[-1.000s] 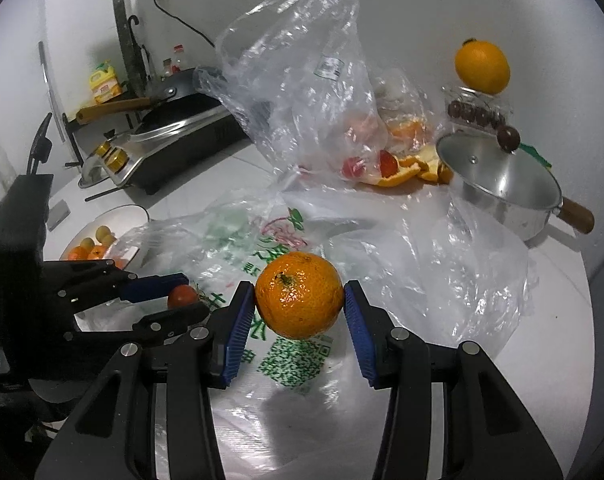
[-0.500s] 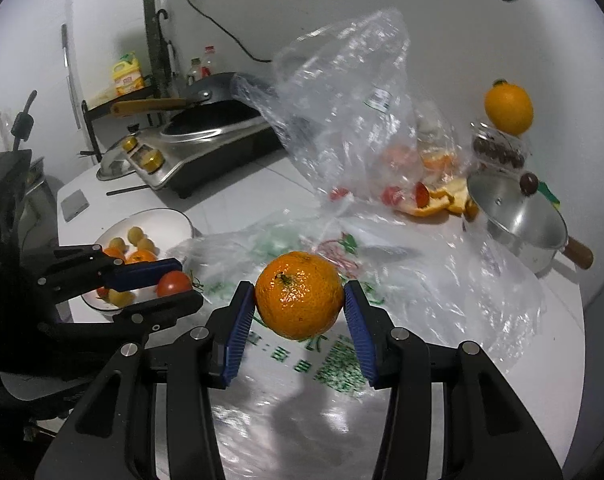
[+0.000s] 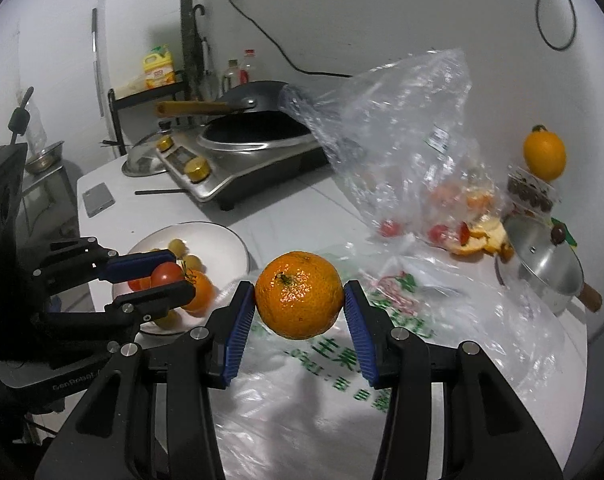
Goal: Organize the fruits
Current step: 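Carry the orange and tomato over the white plate with both grippers, then open the left gripper to drop the tomato onto the plate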
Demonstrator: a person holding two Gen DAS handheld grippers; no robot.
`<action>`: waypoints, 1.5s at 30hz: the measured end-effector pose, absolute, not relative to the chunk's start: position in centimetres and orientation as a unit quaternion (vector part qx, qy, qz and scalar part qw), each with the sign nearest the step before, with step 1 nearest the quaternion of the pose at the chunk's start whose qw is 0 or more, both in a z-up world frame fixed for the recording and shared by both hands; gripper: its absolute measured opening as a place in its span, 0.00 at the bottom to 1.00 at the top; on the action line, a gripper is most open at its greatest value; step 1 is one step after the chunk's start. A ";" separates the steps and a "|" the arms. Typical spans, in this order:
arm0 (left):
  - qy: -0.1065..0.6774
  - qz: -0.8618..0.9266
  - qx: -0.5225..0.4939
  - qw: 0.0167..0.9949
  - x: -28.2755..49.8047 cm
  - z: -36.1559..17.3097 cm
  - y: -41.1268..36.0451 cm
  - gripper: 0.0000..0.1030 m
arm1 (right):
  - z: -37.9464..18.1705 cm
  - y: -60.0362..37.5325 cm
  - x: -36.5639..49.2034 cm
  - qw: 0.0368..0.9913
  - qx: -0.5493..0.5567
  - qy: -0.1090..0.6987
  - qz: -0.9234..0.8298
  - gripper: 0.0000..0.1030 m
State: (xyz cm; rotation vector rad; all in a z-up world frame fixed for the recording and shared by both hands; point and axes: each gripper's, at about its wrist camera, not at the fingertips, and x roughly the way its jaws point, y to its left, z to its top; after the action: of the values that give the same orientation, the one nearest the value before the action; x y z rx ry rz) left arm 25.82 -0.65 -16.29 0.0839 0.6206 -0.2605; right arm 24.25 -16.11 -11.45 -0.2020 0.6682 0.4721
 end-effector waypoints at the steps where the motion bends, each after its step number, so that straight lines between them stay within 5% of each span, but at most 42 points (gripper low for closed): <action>1: 0.304 -0.126 0.040 0.943 25.7 -16.4 -0.3 0.28 | -11.4 -15.7 24.3 0.912 -0.100 0.324 0.231 0.47; 45: 0.357 -0.090 0.013 0.930 34.1 -20.4 8.0 0.28 | -16.6 -6.1 31.5 0.870 -0.114 0.383 0.289 0.47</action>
State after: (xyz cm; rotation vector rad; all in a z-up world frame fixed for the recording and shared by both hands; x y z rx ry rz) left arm 34.05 7.97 -20.36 0.0266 0.7307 -0.1851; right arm 31.51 -6.08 -16.58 -0.2389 0.8018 0.6035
